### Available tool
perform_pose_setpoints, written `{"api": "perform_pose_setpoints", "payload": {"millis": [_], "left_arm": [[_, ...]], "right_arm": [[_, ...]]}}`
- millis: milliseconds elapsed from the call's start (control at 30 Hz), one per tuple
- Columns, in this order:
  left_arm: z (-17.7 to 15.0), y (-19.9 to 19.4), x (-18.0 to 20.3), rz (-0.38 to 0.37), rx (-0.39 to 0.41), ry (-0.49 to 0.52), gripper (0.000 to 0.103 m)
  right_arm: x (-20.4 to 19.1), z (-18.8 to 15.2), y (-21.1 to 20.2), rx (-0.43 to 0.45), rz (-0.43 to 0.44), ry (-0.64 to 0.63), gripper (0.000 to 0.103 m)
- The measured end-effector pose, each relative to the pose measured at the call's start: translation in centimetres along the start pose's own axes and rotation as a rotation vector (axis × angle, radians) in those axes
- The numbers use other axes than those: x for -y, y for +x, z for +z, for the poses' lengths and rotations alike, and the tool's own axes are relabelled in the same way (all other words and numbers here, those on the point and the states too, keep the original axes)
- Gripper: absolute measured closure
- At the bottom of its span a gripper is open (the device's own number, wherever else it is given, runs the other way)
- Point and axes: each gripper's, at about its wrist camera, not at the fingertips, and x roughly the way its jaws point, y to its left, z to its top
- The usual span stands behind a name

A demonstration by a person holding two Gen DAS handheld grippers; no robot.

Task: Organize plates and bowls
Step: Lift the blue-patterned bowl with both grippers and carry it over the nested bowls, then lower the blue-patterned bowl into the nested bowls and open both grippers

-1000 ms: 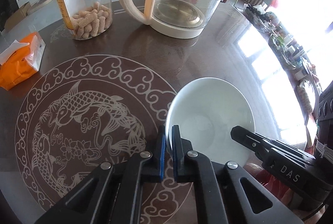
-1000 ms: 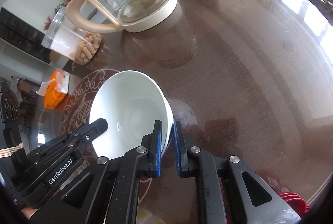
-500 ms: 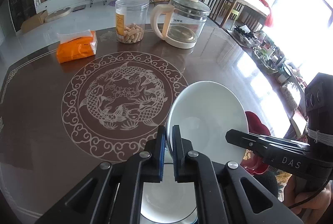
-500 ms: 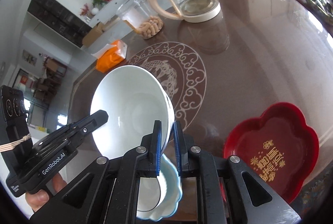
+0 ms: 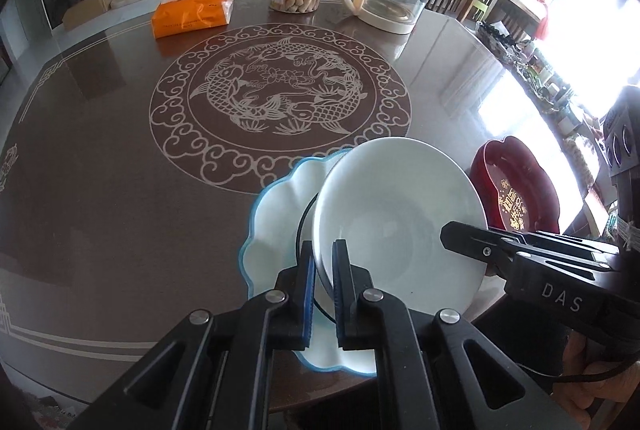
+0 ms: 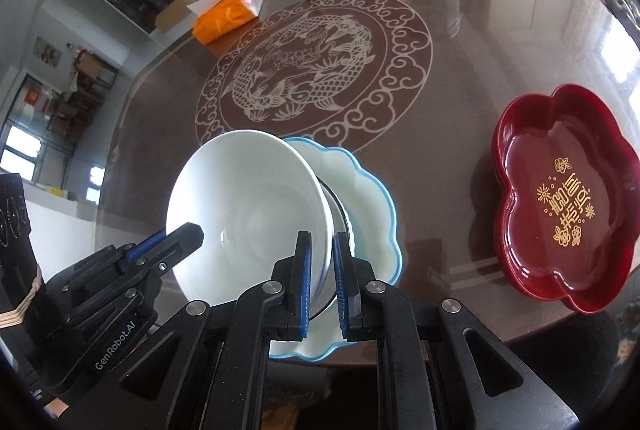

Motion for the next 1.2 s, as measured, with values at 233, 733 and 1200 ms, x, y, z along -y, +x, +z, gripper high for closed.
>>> {"api": "perform_pose_setpoints", "payload": {"millis": [233, 733, 1200], "left_arm": [[-0.6, 0.3, -0.3, 0.007, -0.004, -0.002, 0.095], [-0.8, 1.1, -0.7, 0.013, -0.033, 0.008, 0.094], [-0.3, -0.6, -2.8, -0.065, 0.082, -0.063, 0.071]], "right_arm": [[-0.9, -0.9, 0.9, 0.009, -0.068, -0.062, 0.092], [-5.3, -3.4, 2.1, 0.164, -0.321, -0.427, 0.079], [-2.9, -3.9, 1.0, 0.257, -0.187, -0.332, 0.058]]}}
